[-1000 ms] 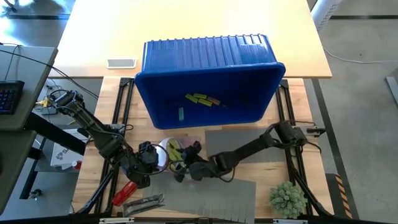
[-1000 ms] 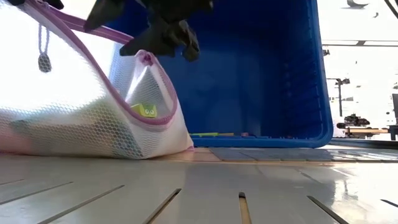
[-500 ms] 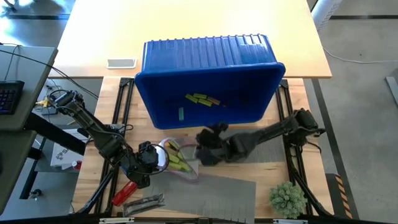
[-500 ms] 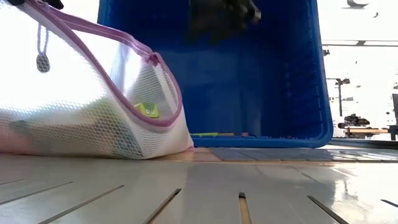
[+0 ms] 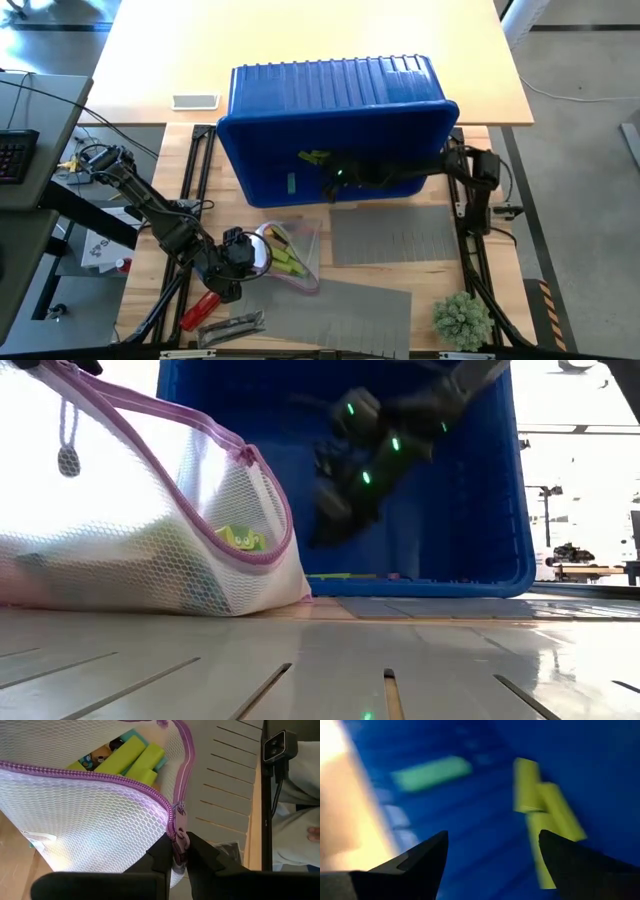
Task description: Sort blocks
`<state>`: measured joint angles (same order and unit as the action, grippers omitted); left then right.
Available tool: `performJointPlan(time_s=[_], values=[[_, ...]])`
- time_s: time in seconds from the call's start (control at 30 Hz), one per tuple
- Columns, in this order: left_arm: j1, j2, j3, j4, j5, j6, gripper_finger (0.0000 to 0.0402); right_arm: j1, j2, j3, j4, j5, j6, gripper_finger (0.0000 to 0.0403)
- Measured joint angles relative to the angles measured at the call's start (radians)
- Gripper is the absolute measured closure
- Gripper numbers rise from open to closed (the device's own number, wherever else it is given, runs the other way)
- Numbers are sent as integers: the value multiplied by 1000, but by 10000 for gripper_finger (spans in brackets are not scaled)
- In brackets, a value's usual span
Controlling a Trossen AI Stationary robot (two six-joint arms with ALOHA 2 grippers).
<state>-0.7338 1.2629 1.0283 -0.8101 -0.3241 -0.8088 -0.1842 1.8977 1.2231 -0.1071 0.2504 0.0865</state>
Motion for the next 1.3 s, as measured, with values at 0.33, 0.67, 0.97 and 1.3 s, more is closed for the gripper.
performJointPlan(time_s=[0.33, 0.67, 0.97, 1.3], values=[[0, 0, 0, 0, 0, 0, 378, -220, 0, -223, 185, -27, 4, 107], [0, 0, 0, 0, -1, 0, 378, -274, 31, -241, 242, -223, 22, 107], [0, 0, 0, 0, -1, 0, 378, -263, 42, -240, 276, -244, 28, 163], [0, 0, 0, 0, -1, 0, 378, -193, 40, -241, 290, -171, -6, 317]])
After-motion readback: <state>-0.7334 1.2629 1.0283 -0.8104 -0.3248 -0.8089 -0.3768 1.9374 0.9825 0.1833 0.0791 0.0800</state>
